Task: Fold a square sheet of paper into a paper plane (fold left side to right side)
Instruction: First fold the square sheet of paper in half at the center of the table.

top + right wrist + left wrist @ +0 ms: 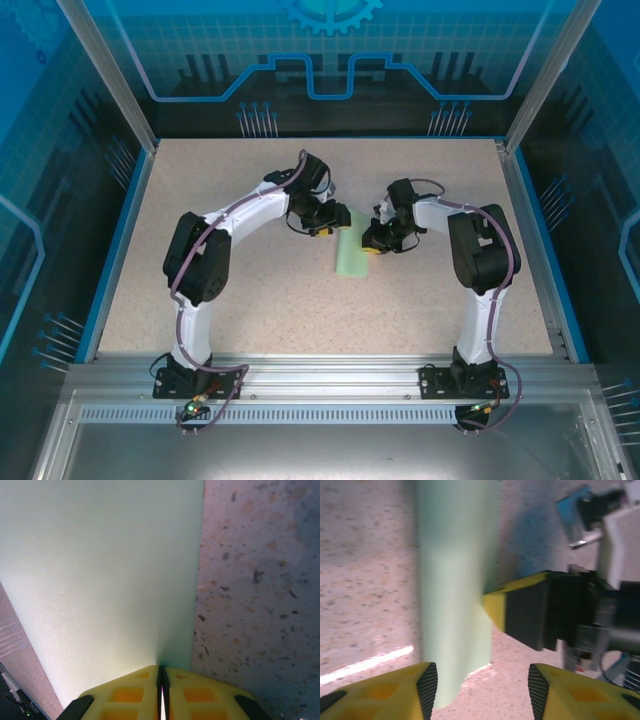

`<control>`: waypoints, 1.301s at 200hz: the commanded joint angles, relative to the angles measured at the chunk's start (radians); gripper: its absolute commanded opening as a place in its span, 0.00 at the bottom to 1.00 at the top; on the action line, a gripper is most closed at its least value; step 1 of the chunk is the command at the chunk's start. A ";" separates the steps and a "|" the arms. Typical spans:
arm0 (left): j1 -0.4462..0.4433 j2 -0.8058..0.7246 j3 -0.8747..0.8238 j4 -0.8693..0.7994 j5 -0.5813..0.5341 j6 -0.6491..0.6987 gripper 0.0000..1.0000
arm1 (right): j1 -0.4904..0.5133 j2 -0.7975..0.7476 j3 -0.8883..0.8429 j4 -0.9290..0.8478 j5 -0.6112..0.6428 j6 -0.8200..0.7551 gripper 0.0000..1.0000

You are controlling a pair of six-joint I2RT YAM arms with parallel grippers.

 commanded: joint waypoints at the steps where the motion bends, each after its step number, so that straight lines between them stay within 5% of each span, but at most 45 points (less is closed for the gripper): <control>1: -0.019 0.022 -0.025 0.064 0.111 -0.026 0.51 | 0.018 0.053 0.006 -0.046 0.042 -0.005 0.12; 62: -0.033 0.116 -0.008 0.100 0.141 -0.065 0.46 | 0.023 0.057 0.011 -0.051 0.043 -0.006 0.12; 182: -0.030 0.177 -0.071 0.056 0.019 -0.055 0.45 | 0.025 0.062 0.022 -0.060 0.046 -0.016 0.13; 260: -0.029 0.163 -0.176 0.099 0.019 -0.081 0.39 | 0.007 -0.068 0.051 -0.019 -0.062 -0.033 0.12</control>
